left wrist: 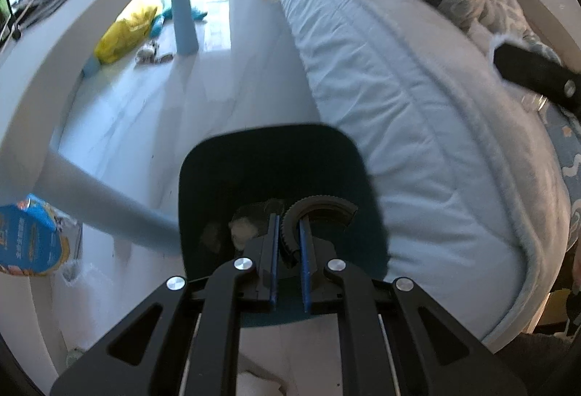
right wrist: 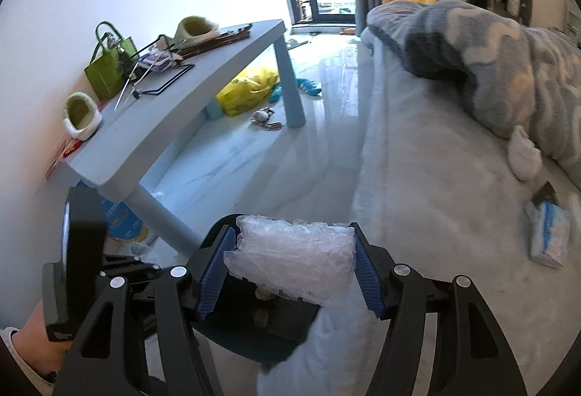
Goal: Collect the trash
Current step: 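Open the left tool to drop the black piece while the right tool drops the bubble wrap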
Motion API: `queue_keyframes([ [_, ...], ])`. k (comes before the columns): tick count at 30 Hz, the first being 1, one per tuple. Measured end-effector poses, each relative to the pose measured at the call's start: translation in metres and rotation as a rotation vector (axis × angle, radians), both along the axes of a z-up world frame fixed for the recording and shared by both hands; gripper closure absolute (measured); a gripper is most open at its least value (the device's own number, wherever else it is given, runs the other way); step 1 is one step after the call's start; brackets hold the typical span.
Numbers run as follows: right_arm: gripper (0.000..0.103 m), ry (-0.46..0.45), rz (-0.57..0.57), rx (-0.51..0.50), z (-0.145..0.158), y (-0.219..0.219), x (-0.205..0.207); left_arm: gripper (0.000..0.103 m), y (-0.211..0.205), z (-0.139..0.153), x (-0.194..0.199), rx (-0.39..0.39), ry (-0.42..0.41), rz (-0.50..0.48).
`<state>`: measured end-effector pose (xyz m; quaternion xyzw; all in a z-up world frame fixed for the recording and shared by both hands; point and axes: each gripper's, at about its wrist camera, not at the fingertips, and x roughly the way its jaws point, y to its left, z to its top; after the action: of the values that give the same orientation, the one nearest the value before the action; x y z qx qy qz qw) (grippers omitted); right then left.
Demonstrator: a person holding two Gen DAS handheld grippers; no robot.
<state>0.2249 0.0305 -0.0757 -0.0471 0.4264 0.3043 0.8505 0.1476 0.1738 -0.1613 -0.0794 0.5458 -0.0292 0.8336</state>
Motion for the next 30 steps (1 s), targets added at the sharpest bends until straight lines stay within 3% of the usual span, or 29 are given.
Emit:
queue_keyframes([
  [6,0.039,0.013,0.029,-0.018,-0.008,0.029,-0.001,0.086,0.015,-0.014,-0.006,-0.011,0.058,-0.008],
  [11,0.039,0.061,0.040,-0.032,-0.025,0.045,0.002,0.054,0.029,-0.012,-0.012,-0.021,0.053,0.007],
  [19,0.039,0.116,0.037,-0.078,-0.051,0.060,0.007,0.031,0.046,0.013,-0.018,-0.025,-0.032,0.033],
  [26,0.039,0.155,0.023,-0.102,-0.069,0.063,0.011,0.031,0.053,0.043,-0.027,-0.011,-0.129,0.024],
  [30,0.039,0.176,0.034,-0.127,-0.082,0.073,0.011,0.036,0.057,0.052,-0.031,-0.004,-0.156,0.020],
])
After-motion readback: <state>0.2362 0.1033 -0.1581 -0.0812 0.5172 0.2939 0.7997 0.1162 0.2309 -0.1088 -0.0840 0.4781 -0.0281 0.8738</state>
